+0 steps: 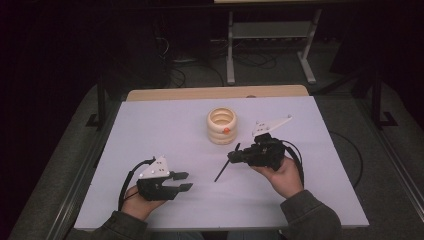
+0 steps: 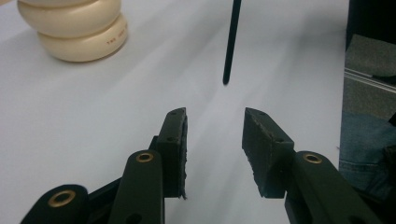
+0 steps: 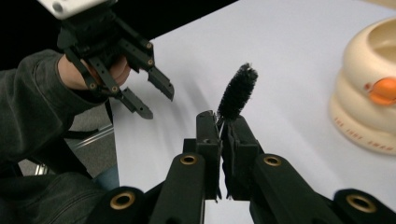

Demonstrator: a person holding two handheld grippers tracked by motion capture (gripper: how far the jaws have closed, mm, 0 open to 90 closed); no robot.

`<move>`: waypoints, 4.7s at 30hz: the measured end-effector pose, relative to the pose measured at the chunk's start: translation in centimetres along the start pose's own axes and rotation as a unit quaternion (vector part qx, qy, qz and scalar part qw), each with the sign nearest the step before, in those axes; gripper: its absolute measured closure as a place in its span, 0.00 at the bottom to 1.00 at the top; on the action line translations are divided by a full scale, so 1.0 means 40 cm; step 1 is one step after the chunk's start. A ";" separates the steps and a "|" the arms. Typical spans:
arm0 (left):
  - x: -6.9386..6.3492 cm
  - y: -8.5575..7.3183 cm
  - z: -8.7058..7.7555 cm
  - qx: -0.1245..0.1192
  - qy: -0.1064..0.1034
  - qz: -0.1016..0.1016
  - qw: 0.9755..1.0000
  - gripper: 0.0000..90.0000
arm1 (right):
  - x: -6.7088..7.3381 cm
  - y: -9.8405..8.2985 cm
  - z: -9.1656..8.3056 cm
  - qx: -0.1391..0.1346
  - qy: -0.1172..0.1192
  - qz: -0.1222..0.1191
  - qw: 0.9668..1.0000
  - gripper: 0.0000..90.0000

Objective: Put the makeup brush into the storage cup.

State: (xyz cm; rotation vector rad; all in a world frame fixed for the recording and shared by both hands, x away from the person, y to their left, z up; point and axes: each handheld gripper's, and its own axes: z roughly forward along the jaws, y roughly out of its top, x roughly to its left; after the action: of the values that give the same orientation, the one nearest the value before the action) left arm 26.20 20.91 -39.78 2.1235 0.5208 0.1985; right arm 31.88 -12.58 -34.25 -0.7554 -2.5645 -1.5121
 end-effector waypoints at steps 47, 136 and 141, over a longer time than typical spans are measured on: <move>0.040 -0.025 -0.024 0.002 0.023 -0.030 0.999 0.55 | -0.110 0.236 -0.026 0.023 -0.078 -0.009 0.997 0.94; 0.054 -0.027 -0.037 -0.003 0.034 -0.033 0.999 0.49 | -0.246 0.324 0.008 0.022 -0.155 0.049 0.986 0.94; 0.055 -0.027 -0.037 -0.004 0.034 -0.029 0.999 0.49 | -0.251 0.315 0.014 0.021 -0.154 0.050 0.987 0.94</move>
State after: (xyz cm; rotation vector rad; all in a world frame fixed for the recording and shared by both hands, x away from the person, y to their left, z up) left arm 27.39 23.51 -39.94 2.0960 0.6196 0.2396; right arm 46.39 -10.90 -27.44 -1.1773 -2.7079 -1.4042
